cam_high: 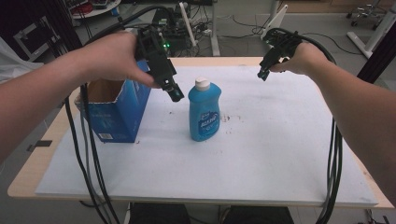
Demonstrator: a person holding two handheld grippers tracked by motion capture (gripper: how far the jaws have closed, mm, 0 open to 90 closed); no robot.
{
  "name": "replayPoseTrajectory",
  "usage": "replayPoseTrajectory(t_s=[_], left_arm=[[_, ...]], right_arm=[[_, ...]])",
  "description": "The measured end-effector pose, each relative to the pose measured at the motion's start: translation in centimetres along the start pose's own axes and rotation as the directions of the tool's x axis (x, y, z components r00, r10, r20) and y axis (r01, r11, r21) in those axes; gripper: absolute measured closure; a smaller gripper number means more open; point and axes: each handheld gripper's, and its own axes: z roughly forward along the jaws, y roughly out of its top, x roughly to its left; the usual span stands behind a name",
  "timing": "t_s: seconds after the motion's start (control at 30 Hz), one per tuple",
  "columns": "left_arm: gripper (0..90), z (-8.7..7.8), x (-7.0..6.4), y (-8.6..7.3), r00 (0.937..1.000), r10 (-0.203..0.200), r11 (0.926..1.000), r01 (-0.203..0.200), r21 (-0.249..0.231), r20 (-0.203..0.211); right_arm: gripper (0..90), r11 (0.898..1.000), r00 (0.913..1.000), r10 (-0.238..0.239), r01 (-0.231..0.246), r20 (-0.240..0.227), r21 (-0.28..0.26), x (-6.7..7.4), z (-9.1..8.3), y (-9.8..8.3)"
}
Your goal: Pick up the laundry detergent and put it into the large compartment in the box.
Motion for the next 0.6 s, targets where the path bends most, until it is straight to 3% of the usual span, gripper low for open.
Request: replayPoseTrajectory(t_s=[0.37, 0.6], left_arm=[[16.7, 1.3, 0.1, 1.7, 0.9990, -0.039, 0.9992, 0.039, -0.010, -0.022], [16.6, 2.5, 0.1, 3.0, 0.9976, -0.062, 0.9980, 0.063, 0.010, -0.029]], right_arm=[[13.6, 1.000, 1.0000, 0.007, -0.007, -0.005, -0.006, -0.2, 0.0, -0.1], [13.6, 1.000, 1.0000, 0.005, -0.005, -0.006, -0.007, -0.2, 0.0, -0.1]])
